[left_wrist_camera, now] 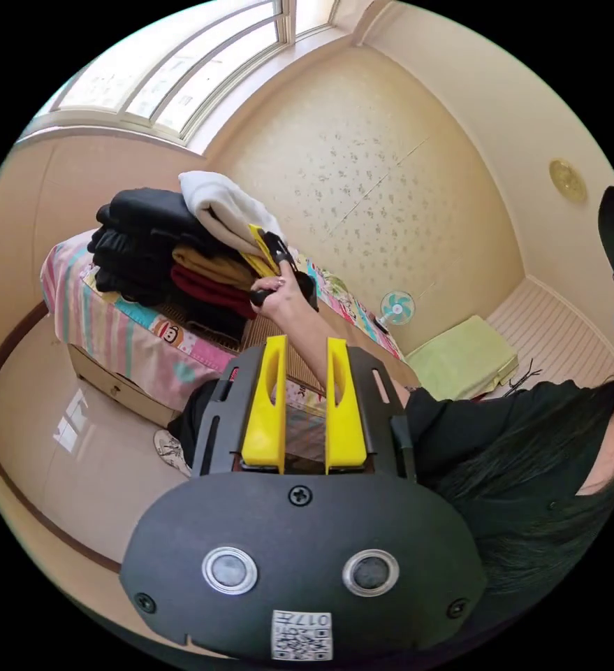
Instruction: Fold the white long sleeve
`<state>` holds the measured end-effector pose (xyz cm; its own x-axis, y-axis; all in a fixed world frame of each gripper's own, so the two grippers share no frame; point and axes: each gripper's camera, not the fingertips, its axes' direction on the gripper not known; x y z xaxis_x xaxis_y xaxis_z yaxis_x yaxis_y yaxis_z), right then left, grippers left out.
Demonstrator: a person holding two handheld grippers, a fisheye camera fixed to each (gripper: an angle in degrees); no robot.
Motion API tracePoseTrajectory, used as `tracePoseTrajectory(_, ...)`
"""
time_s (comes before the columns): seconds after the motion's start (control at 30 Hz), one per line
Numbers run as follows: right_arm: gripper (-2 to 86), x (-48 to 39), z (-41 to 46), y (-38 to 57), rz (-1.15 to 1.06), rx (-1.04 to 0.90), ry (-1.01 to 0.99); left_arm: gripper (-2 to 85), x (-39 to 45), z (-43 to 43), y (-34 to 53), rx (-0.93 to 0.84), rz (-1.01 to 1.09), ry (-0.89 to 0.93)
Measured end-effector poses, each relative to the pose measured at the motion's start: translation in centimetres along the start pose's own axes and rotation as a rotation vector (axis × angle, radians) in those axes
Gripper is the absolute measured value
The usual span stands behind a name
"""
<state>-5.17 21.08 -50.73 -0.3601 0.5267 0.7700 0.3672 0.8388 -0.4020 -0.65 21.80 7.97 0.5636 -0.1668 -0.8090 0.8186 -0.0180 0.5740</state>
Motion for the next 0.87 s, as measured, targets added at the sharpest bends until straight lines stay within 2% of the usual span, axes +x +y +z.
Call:
tracePoseTrajectory(0.1, 8.9, -1.7, -4.4, 2.9, -0.091, -0.123, 0.056, 8.3, 1.2, 1.0, -0.7, -0.005, 0.082, -0.156)
tracePoseTrajectory(0.13, 8.0, -2.6, -7.4, 4.5, -0.157, -0.153, 0.120, 8.0, 1.7, 1.3, -0.9, -0.008, 0.111, -0.197)
tracePoseTrajectory(0.2, 6.3, -4.2, -13.2, 7.1, -0.258, -0.166, 0.296, 5.5, 4.7, 3.4, -1.6, -0.021, 0.266, -0.411)
tracePoseTrajectory(0.27, 6.0, -6.8, -22.2, 11.2, -0.384, -0.101, 0.702, 3.7, 6.9, 5.7, -1.8, -0.030, 0.381, -0.540)
tracePoseTrajectory(0.3, 6.1, -7.6, -24.3, 12.4, -0.410, -0.068, 0.820, 3.2, 8.1, 7.3, -1.8, -0.029, 0.435, -0.592)
tracePoseTrajectory(0.37, 5.6, -11.1, -32.1, 17.8, -0.492, 0.138, 1.213, 2.7, 9.6, 9.4, -1.5, 0.012, 0.472, -0.626)
tracePoseTrajectory(0.43, 4.9, -13.7, -37.2, 22.2, -0.544, 0.292, 1.349, 2.4, 10.4, 10.8, -1.1, 0.113, 0.403, -0.612)
tracePoseTrajectory(0.5, 4.8, -15.5, -42.6, 26.3, -0.514, 0.498, 1.397, 2.3, 9.9, 12.2, -1.0, 0.194, 0.179, -0.425)
tracePoseTrajectory(0.57, 5.4, -16.4, -49.0, 30.7, -0.440, 0.717, 1.537, 3.3, 9.7, 14.4, -1.3, 0.148, 0.087, -0.248)
tracePoseTrajectory(0.6, 5.7, -16.6, -50.5, 31.5, -0.403, 0.760, 1.589, 4.2, 10.3, 16.5, -1.5, 0.089, 0.069, -0.170)
tracePoseTrajectory(0.7, 6.2, -18.4, -56.0, 33.9, -0.359, 0.890, 1.834, 5.2, 13.6, 21.1, -0.9, -0.049, 0.138, -0.033)
tracePoseTrajectory(0.77, 6.2, -18.5, -58.7, 34.2, -0.509, 0.919, 2.051, 5.4, 16.3, 22.8, 0.1, -0.091, 0.236, -0.007)
tracePoseTrajectory(0.83, 6.0, -17.1, -62.3, 33.7, -0.525, 1.032, 2.089, 5.9, 18.3, 24.0, 1.4, -0.105, 0.299, -0.022)
tracePoseTrajectory(0.87, 6.1, -15.9, -65.9, 32.3, -0.430, 0.997, 2.004, 6.6, 19.1, 24.7, 2.1, -0.114, 0.310, -0.022)
